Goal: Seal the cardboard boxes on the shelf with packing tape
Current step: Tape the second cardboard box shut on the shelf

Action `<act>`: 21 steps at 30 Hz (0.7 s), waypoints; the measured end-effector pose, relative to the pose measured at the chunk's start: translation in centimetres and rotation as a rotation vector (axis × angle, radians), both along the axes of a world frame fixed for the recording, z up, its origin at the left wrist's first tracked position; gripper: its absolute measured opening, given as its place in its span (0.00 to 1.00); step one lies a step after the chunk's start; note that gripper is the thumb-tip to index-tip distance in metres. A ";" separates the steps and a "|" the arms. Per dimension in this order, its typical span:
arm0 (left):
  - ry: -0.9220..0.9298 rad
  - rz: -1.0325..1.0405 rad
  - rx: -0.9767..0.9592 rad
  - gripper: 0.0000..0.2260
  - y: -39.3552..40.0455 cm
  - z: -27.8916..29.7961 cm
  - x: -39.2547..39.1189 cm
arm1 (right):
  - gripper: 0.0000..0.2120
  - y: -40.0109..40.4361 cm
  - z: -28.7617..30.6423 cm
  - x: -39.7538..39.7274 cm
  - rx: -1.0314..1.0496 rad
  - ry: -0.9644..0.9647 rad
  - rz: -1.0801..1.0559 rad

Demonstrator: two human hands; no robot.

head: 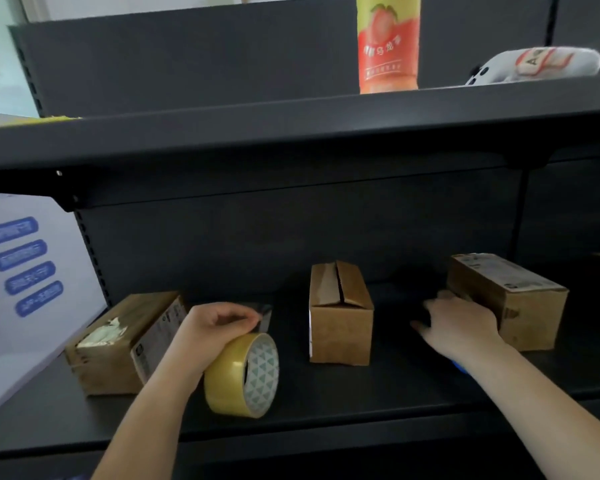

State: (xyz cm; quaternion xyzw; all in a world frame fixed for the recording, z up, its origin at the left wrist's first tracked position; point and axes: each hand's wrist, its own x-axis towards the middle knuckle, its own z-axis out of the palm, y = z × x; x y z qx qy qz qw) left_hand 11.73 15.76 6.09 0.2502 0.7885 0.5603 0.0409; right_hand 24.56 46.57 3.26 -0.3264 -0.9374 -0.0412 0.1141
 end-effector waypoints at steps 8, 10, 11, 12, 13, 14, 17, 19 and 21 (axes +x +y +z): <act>-0.035 -0.029 -0.012 0.11 -0.3 0.1 0.4 | 0.21 -2.8 6.0 -5.8 -0.542 0.157 0.882; -0.052 -0.032 -0.005 0.10 -0.8 0.2 0.4 | 0.20 -2.8 6.2 -7.3 -0.614 0.030 0.832; -0.064 -0.034 0.004 0.10 -1.1 0.2 0.4 | 0.19 -2.9 6.1 -7.7 -0.627 -0.053 0.818; -0.075 -0.037 0.009 0.10 -1.3 0.2 0.4 | 0.19 -3.2 5.8 -7.9 -0.609 -0.119 0.812; -0.082 -0.042 0.010 0.10 -1.4 0.3 0.4 | 0.19 -3.6 5.5 -8.0 -0.579 -0.142 0.801; -0.087 -0.048 0.007 0.10 -1.5 0.3 0.4 | 0.20 -4.0 5.3 -8.0 -0.544 -0.126 0.774; -0.092 -0.056 0.008 0.09 -1.6 0.7 0.3 | 0.23 -5.9 4.8 -7.6 -0.353 -0.081 0.565; -0.081 -0.067 -0.006 0.09 -1.6 1.1 0.3 | 0.25 -7.8 4.7 -7.2 -0.189 -0.102 0.363; -0.060 -0.087 -0.038 0.08 -1.5 1.7 0.1 | 0.29 -9.7 4.9 -6.7 -0.026 -0.121 0.212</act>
